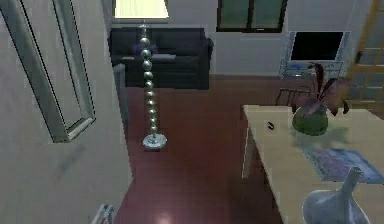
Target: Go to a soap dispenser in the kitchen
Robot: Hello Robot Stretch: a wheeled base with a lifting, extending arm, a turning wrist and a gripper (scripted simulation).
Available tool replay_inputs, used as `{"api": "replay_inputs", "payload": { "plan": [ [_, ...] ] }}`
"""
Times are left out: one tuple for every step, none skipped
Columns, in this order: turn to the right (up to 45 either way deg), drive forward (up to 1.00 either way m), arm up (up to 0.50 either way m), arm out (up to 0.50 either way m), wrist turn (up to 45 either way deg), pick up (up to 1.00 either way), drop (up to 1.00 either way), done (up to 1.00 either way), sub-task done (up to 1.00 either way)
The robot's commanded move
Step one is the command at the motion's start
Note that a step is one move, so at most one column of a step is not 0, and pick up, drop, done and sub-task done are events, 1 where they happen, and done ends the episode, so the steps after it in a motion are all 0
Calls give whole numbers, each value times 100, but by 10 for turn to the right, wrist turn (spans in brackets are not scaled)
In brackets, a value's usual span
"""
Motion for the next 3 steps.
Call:
{"api": "replay_inputs", "payload": {
  "plan": [
    [30, 0, 0, 0, 0, 0, 0, 0, 0],
    [-450, 0, 0, 0, 0, 0, 0, 0, 0],
    [-420, 0, 0, 0, 0, 0, 0, 0, 0]
  ]
}}
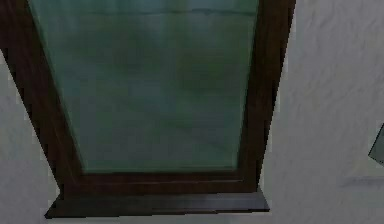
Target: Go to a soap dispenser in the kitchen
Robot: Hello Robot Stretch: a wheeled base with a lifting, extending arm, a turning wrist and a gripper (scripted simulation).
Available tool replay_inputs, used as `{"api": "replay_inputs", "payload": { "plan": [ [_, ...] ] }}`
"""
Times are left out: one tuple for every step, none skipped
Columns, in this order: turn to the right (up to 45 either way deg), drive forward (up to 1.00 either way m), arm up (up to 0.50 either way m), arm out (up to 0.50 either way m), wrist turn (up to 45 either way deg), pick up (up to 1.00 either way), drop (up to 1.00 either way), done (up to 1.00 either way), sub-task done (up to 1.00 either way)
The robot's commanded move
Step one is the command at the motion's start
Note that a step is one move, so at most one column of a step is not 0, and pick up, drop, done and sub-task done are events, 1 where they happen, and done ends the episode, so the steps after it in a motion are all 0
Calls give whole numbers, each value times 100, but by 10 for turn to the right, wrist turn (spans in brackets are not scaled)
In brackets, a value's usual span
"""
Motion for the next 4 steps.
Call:
{"api": "replay_inputs", "payload": {
  "plan": [
    [0, 15, 0, 0, 0, 0, 0, 0, 0],
    [450, 0, 0, 0, 0, 0, 0, 0, 0],
    [450, 0, 0, 0, 0, 0, 0, 0, 0],
    [30, 0, 0, 0, 0, 0, 0, 0, 0]
  ]
}}
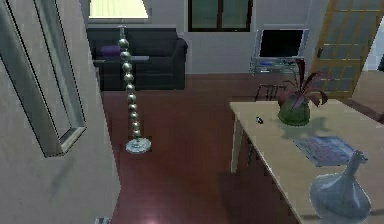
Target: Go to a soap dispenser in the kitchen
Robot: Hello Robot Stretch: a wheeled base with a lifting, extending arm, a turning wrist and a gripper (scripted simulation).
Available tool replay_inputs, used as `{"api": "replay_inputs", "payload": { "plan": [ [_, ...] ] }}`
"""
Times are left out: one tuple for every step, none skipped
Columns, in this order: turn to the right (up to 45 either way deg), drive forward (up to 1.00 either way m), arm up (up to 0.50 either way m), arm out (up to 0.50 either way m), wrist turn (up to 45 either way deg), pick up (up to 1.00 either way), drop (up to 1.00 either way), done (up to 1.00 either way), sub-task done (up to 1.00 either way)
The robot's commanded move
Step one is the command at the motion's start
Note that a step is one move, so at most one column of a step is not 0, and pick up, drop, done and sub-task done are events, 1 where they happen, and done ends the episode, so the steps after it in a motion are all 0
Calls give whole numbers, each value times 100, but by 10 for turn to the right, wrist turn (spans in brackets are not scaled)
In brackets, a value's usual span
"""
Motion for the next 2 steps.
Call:
{"api": "replay_inputs", "payload": {
  "plan": [
    [0, 100, 0, 0, 0, 0, 0, 0, 0],
    [0, 70, 0, 0, 0, 0, 0, 0, 0]
  ]
}}
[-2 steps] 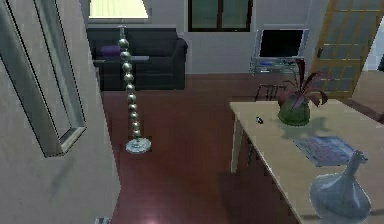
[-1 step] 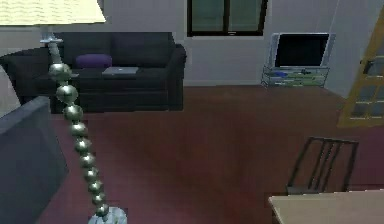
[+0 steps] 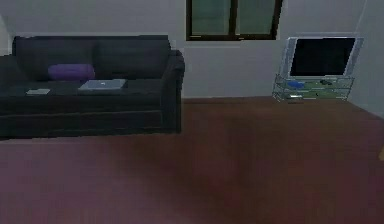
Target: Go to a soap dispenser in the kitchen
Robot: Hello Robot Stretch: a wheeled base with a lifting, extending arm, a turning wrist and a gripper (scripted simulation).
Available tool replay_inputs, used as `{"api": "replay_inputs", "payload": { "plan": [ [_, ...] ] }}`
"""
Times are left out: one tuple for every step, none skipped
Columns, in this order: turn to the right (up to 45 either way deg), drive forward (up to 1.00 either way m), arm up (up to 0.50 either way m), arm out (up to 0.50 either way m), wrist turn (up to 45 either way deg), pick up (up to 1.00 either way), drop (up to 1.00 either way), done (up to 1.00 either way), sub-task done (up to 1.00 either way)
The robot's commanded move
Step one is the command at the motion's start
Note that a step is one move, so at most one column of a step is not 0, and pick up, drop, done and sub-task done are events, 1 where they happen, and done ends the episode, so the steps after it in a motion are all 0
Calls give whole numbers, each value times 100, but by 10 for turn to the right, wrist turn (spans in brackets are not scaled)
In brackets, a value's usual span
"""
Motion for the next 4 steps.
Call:
{"api": "replay_inputs", "payload": {
  "plan": [
    [90, 0, 0, 0, 0, 0, 0, 0, 0],
    [0, 35, 0, 0, 0, 0, 0, 0, 0],
    [210, 0, 0, 0, 0, 0, 0, 0, 0],
    [0, 65, 0, 0, 0, 0, 0, 0, 0]
  ]
}}
